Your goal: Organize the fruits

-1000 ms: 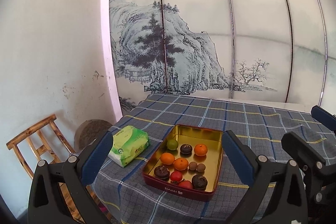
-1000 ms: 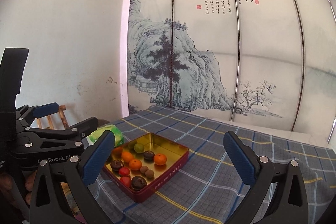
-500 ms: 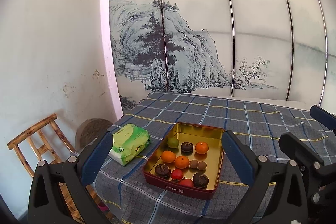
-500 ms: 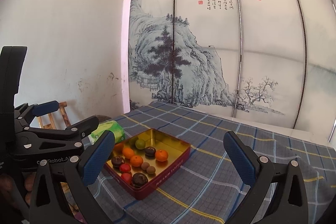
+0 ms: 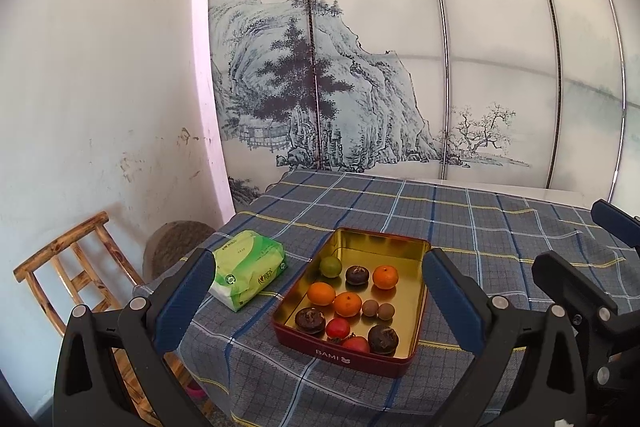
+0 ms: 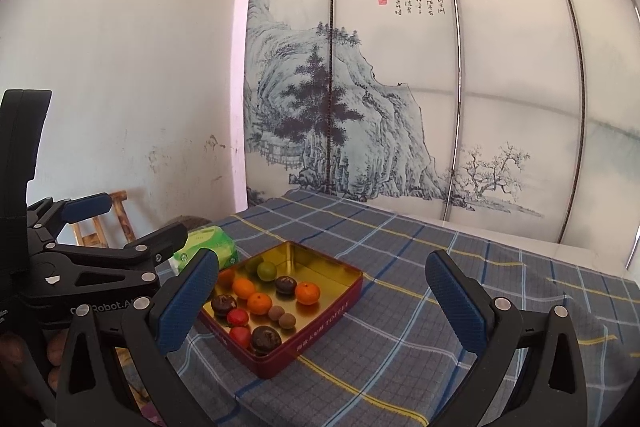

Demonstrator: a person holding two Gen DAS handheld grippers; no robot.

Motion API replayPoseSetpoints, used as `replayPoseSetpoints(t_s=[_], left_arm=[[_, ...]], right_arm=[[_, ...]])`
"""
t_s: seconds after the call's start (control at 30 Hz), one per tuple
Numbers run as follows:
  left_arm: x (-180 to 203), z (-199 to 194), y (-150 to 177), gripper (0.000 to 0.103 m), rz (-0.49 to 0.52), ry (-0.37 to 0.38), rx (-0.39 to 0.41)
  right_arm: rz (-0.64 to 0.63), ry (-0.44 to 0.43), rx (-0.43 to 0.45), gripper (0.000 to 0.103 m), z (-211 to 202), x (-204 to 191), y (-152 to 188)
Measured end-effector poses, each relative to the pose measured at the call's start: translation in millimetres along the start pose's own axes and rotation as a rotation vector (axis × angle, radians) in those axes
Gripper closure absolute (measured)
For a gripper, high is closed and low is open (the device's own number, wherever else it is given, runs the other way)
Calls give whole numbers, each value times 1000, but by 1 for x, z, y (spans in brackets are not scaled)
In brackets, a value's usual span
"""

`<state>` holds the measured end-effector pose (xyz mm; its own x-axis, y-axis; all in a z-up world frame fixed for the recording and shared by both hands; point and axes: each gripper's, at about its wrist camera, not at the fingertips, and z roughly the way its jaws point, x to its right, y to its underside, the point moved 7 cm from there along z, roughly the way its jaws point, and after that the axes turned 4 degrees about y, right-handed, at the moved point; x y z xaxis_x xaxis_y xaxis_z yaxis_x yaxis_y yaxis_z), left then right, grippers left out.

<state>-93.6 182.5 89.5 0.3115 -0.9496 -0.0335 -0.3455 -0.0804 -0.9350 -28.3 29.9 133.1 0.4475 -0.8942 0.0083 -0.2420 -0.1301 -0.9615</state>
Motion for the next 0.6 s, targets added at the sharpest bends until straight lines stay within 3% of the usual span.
replayPoseSetpoints(t_s=[0.6], left_arm=[[0,1,2,0,-1,1,-3]], right_arm=[[-3,-5,-14,0,5,0,5]])
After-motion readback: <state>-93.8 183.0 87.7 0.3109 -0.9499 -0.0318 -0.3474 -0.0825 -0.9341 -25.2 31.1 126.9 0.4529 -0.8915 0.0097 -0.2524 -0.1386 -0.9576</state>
